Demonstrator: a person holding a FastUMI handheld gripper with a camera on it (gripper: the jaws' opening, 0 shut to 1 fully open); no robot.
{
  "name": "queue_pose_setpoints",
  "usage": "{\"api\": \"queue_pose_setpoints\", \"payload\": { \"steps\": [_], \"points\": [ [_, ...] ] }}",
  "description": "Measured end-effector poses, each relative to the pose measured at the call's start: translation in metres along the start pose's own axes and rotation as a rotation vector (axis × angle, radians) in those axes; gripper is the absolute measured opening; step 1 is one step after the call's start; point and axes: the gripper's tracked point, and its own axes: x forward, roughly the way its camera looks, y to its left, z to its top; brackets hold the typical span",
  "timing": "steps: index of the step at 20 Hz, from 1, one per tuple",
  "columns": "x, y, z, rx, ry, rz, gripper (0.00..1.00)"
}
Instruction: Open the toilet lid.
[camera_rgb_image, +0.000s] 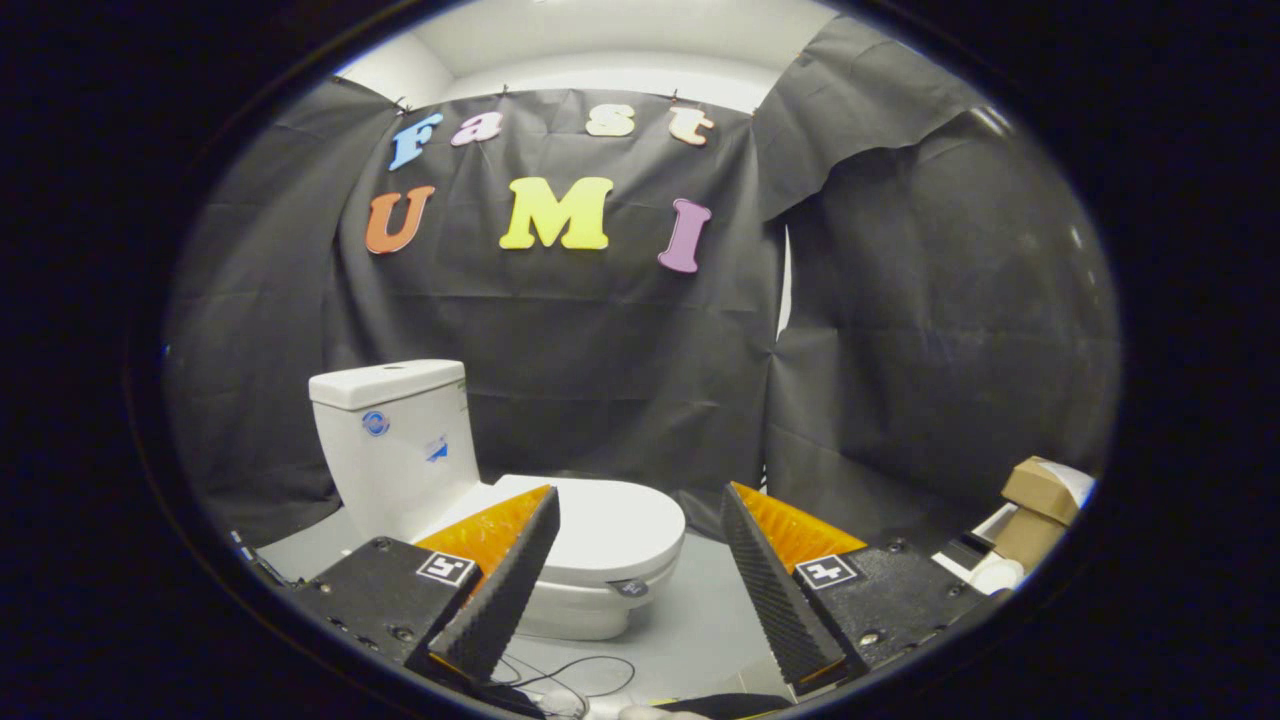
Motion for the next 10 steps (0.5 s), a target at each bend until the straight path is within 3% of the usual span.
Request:
{"api": "queue_pose_setpoints", "payload": {
  "steps": [5,10],
  "points": [
    [0.041,-0.012,0.021,0.017,-0.045,-0.036,1.0],
    [0.09,-0.022,0.019,0.158,-0.023,-0.003,1.0]
  ]
}}
